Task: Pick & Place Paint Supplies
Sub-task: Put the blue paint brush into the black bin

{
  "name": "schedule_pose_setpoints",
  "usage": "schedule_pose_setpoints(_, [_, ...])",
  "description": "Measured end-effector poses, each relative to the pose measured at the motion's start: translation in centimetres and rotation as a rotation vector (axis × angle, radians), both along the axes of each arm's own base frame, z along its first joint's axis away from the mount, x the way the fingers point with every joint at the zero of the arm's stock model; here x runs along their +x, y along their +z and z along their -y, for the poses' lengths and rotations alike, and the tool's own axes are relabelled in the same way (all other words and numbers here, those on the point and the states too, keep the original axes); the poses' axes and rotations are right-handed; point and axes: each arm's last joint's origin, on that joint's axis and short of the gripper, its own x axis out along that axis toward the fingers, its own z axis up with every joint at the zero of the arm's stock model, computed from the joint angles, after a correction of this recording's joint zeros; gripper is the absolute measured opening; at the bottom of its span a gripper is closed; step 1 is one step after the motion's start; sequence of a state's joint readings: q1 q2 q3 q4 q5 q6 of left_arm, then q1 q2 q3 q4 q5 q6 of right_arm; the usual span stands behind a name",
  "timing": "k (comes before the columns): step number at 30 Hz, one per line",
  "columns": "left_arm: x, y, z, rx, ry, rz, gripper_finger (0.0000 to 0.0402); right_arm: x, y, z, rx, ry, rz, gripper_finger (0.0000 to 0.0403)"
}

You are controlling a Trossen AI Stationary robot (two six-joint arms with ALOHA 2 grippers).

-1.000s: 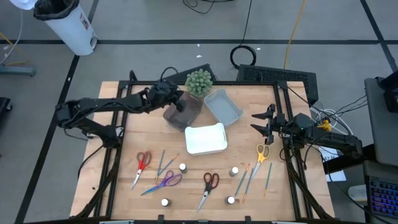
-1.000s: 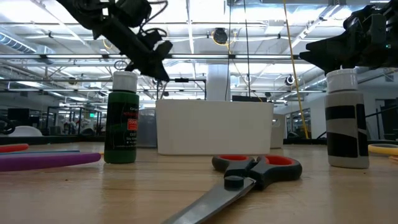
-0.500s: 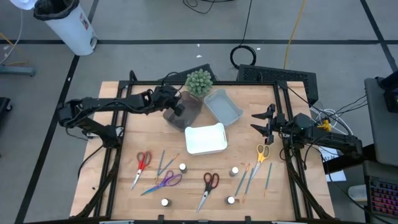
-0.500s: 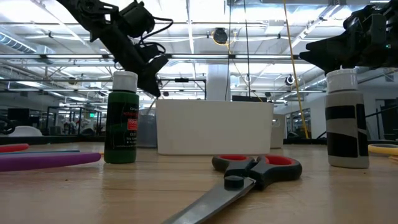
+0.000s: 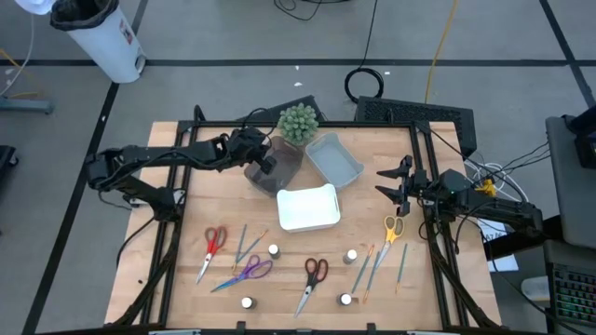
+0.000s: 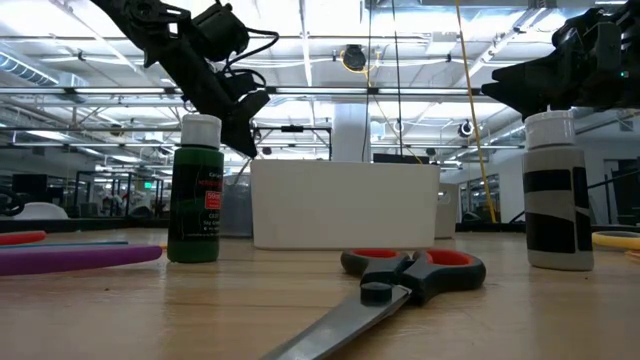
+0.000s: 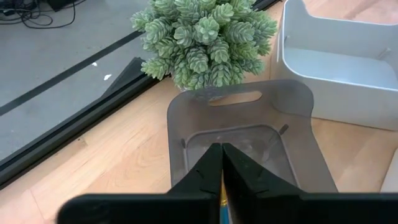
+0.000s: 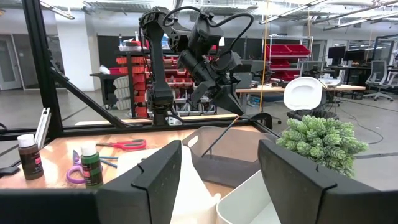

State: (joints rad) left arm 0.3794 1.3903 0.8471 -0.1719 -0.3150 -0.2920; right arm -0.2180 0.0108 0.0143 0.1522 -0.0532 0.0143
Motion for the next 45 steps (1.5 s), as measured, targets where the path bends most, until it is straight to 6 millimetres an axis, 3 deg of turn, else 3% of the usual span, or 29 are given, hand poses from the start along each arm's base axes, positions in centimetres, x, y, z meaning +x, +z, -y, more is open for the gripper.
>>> schedule_pose_setpoints(9, [-0.1, 0.1, 0.0, 0.015, -0.003, -0.005, 0.0142, 0.0, 0.0, 0.0, 0.000, 0.000, 0.000, 0.0205])
schedule_pose_setpoints(14, [-1.0, 2.2, 0.7, 0.088, -0.067, 0.020, 0.0198, 0.0, 0.0, 0.0, 0.000, 0.000, 0.000, 0.0205])
schedule_pose_setpoints(19, [-3.1, 5.1, 2.8, 0.089, -0.095, 0.112, 0.0233, 0.0, 0.0, 0.0, 0.000, 0.000, 0.001, 0.0207])
schedule_pose_setpoints(24, [-5.3, 6.3, 5.7, 0.002, -0.129, 0.119, 0.0245, 0.0, 0.0, 0.0, 0.000, 0.000, 0.000, 0.0205])
schedule_pose_setpoints(32, [-7.2, 4.6, 10.1, -0.231, -0.166, -0.050, 0.0246, 0.0, 0.0, 0.0, 0.000, 0.000, 0.000, 0.0204])
schedule_pose_setpoints(39, [-6.5, 1.6, 13.8, -0.369, -0.298, -0.229, 0.0246, 0.0, 0.0, 0.0, 0.000, 0.000, 0.000, 0.0207])
schedule_pose_setpoints(45, [-5.8, -1.8, 16.7, -0.600, -0.344, -0.397, 0.0246, 0.0, 0.0, 0.0, 0.000, 0.000, 0.000, 0.0205])
